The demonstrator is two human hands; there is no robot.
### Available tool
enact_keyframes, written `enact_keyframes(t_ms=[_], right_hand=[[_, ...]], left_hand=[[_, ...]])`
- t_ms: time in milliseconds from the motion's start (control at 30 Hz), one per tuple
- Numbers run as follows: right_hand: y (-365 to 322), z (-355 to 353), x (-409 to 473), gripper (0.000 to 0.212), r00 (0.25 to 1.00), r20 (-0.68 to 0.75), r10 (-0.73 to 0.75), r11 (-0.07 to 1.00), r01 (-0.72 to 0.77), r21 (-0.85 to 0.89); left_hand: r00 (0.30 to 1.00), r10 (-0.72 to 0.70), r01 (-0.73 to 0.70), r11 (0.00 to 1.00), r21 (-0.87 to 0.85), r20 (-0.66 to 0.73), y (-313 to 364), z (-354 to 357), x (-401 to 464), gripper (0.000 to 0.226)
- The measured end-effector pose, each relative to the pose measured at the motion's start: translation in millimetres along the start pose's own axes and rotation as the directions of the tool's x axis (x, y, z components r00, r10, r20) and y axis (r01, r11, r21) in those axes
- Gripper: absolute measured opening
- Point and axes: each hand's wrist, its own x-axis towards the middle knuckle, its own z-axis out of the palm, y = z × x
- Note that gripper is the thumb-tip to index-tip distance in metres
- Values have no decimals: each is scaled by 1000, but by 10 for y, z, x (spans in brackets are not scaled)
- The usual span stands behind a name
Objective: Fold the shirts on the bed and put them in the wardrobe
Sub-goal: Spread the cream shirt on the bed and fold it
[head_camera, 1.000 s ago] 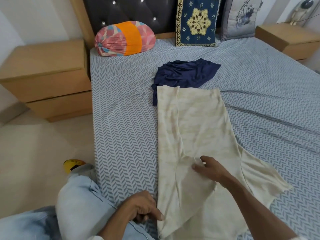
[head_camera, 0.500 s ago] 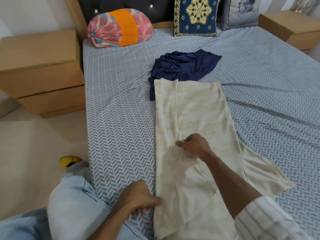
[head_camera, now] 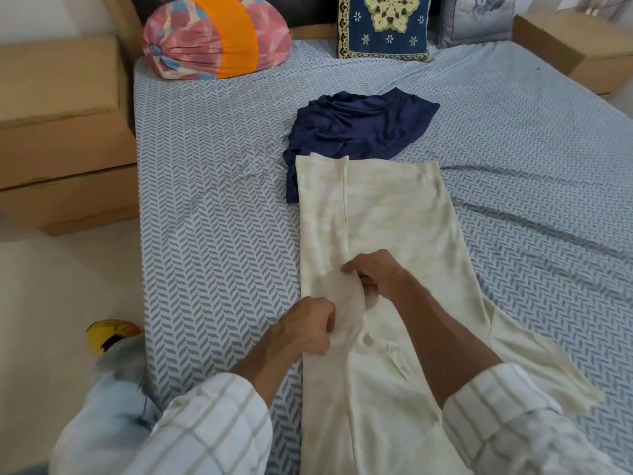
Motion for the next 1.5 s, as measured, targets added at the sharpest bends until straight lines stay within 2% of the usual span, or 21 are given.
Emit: enact_keyframes(t_ms=[233,333,367,467,567,600,667,800,900,1033,1133,1233,1333,1400,1500], right_hand=[[-272,14,340,14,994,-109,-15,995,26,98],[-368,23,471,18,995,-96,-30,995,39,97],[-404,21,504,19,993,-110,-34,995,44,95],[-520,19,652,16,988,-151,-25,994,40,97],[-640,7,771,15,989,-140,-55,993,69,97],[-670,-2,820,19,989,-131,-64,994,75,78],[-756,-44,920,28,988,-135,-71,997,76,30],[-977,-105,1137,21,983,-170,-64,995,76,62],[-1122,-106,1271,26,983,-166,-82,994,92,51],[-1294,-75,1444,29,964,-227,-138,990,136,-25],[-1397,-67,1550,28,957,-240,-164,985,174,21],[-1491,-68,1661,36,950,-241,-199,976,214,40],[-1554,-112,1777,27,924,-301,-236,959,272,81],[-1534,-116,1856,32,908,-339,-247,945,302,121],[-1495,-62,1884,42,897,-364,-252,950,302,85]], left_hand=[[974,-109,111,994,3,196,92,-207,203,19],[969,-151,166,984,-65,198,133,-266,255,23],[967,-161,185,977,-108,198,136,-277,266,28],[957,-200,246,944,-219,212,135,-312,349,66],[869,-271,416,852,-317,414,148,-326,435,86],[831,-289,472,820,-324,476,150,-323,457,89],[803,-303,506,803,-317,514,151,-326,542,94],[757,-311,540,794,-280,575,143,-337,644,98],[716,-309,567,780,-263,626,121,-330,701,100],[720,-299,571,768,-290,626,102,-342,735,102],[726,-280,562,768,-308,628,81,-339,734,101],[727,-280,566,761,-316,627,57,-335,746,102],[729,-284,566,762,-314,623,53,-334,750,99],[729,-286,568,760,-316,622,42,-327,764,98],[740,-298,566,759,-320,603,42,-326,756,97]])
